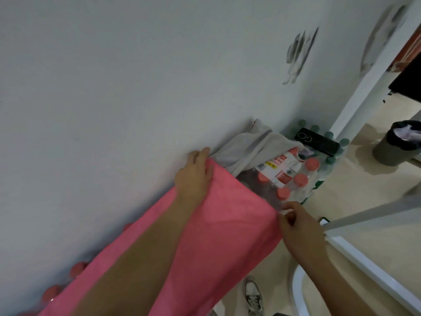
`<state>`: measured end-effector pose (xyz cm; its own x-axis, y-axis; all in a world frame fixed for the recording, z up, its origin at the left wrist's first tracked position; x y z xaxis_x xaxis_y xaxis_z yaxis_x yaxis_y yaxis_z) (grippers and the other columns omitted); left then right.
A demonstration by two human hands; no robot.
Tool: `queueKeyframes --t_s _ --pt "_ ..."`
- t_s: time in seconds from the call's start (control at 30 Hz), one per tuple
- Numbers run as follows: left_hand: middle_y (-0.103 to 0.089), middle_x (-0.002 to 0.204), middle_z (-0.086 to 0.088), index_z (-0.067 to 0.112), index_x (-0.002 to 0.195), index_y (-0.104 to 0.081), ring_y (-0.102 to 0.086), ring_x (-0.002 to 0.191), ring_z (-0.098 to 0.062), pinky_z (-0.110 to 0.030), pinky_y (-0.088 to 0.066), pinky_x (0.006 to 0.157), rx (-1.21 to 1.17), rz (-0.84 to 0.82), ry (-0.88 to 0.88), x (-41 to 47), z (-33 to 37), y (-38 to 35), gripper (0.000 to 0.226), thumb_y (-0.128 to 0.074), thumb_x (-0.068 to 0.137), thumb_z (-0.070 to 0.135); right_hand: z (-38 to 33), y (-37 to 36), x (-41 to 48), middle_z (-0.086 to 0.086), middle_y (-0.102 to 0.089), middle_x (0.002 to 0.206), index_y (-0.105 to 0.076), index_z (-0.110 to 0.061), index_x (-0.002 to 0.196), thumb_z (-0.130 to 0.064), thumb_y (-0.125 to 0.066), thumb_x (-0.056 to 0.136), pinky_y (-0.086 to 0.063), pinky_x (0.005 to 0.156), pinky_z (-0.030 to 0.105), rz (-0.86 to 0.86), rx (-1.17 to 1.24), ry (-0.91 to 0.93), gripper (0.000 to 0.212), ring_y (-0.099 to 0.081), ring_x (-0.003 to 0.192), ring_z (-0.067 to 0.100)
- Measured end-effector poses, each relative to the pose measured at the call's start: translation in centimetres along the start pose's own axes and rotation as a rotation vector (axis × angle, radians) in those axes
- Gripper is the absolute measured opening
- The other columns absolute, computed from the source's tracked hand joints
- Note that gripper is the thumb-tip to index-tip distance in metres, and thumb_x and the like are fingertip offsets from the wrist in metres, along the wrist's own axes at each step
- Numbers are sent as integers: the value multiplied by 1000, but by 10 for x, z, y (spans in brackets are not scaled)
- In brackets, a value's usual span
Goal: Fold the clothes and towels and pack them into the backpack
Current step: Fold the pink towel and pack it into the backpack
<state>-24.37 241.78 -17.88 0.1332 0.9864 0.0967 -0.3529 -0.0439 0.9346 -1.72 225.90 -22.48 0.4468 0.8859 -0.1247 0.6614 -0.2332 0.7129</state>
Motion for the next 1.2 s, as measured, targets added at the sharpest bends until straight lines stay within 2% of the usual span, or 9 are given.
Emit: queueKeyframes --t_s 0.13,0.2,0.27,0.37,0.53,0.67,0.77,0.97,1.2 --pt "-39 147 -7 21 142 -42 -54 117 -27 -38 -44 96 -54 16 -143 -23 21 -1 50 -44 91 25 -29 3 -2 16 -57 121 -55 -9 125 -10 -66 80 -49 87 49 116 -273 344 47 -53 108 37" --pt "-42 146 -11 14 140 -45 -43 132 -28 -39 -32 109 55 -58 -227 -43 30 -19 58 -28 91 41 -56 -13 -14 15 -50 136 -50 -7 132 -21 -51 87 -43 100 46 35 -292 558 48 -44 124 32" --pt "-27 155 -8 15 147 -31 -23 143 -25 -44 -17 116 147 -171 -222 -59 30 -43 69 -17 90 50 -68 -43 -25 12 -43 146 -43 -7 140 -33 -41 92 -32 111 36 -116 -386 700 55 -36 137 26" --pt "-23 156 -6 17 150 -22 -17 145 -24 -49 -10 116 221 -190 -195 -63 26 -54 69 -18 89 50 -61 -72 -30 11 -36 151 -37 -6 144 -48 -34 94 -22 110 37 -259 -503 714 65 -32 140 23" --pt "-13 159 -3 22 152 -14 -6 147 -20 -45 5 115 219 -228 -201 -58 25 -56 71 -10 88 53 -60 -72 -25 14 -39 148 -35 -2 143 -55 -29 93 -18 112 37 -253 -548 680 73 -34 138 23" --pt "-32 153 -8 18 146 -34 -25 142 -23 -43 -13 118 60 -177 -200 -68 22 -35 62 -20 92 44 -60 -73 -24 18 -41 146 -41 1 140 -56 -19 95 -9 114 35 -269 -565 675 75 -27 138 23" --pt "-61 125 -11 11 121 -62 -55 114 -25 -28 -32 103 -109 49 -133 -108 -2 11 44 -40 86 25 -63 -71 -24 21 -46 142 -48 4 135 -58 -13 95 -15 113 37 -250 -538 682 81 -37 134 28" --pt "-69 102 0 16 100 -71 -60 94 -15 -22 -42 87 -115 245 306 -242 -141 90 29 -49 82 17 -113 -89 -43 32 -55 126 -55 10 123 -44 -32 85 -46 94 57 -184 -424 725 70 -54 115 47" --pt "-68 99 -7 14 101 -70 -62 89 -30 -35 -48 78 28 153 651 -332 -281 139 37 -45 74 15 -198 -152 -162 13 -58 122 -53 -17 124 -37 -40 77 -52 77 45 -279 -290 969 53 -59 99 32"
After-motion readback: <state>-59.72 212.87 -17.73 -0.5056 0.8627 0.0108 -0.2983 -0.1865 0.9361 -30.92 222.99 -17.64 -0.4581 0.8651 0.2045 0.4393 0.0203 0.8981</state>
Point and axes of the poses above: each hand's wrist, its own x-axis towards the middle knuckle, its own y-axis out of the back of the hand, z = x × y, the point moved 8 cm from there along x, towards the middle knuckle
